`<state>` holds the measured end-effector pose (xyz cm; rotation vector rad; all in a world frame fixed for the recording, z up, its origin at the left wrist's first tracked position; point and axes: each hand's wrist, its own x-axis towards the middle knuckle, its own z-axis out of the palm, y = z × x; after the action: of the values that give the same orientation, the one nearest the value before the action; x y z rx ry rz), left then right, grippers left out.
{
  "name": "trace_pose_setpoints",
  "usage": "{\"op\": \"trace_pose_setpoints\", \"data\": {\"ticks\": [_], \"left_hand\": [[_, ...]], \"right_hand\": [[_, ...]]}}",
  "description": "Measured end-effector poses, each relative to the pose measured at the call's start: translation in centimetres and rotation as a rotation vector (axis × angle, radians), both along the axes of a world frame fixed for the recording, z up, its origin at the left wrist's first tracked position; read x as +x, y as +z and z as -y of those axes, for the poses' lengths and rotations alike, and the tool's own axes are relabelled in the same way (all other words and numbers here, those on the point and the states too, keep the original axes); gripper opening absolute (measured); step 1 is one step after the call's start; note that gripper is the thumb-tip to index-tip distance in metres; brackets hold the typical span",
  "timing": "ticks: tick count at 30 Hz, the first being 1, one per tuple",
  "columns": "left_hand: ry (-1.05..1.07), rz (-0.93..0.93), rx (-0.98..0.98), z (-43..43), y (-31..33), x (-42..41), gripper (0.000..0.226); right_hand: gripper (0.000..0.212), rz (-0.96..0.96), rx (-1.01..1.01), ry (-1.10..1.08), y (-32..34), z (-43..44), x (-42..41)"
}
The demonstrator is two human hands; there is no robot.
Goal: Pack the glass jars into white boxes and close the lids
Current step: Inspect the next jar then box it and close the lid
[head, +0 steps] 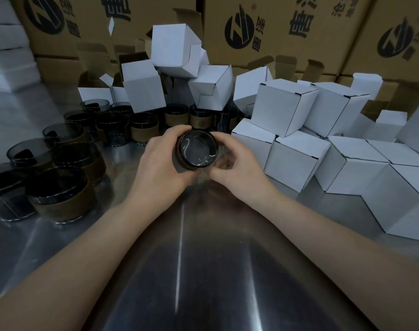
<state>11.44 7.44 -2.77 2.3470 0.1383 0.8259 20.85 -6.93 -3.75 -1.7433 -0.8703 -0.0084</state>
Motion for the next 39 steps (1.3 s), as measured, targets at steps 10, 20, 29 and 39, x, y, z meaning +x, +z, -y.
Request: {"op": "trace_pose_setpoints", "data": {"ticks": [10,20,29,39], "left_hand": [[-0.032,0.021,-0.032,-0.1,0.1,-0.2,0.076],[-0.057,0.046,-0.071,-0.4,-0.3,0.2,0.079],[-0.123,0.095,-0.212,-0.6,-0.5,0.1,0.097],[-0.129,0.091,-0.118,-0.3,0.2,-0.2,0.072]], "right_hand": [[0.059,0.073,-0.018,0.003,0.1,0.2,-0.4],[0.063,0.056,0.017,0.027,0.0,0.0,-0.3],[0.061,-0.078,0.033,0.184,0.4,0.4,-0.3],[0.064,-0.275,0.055,0.172,1.0,0.9,-0.6]]}}
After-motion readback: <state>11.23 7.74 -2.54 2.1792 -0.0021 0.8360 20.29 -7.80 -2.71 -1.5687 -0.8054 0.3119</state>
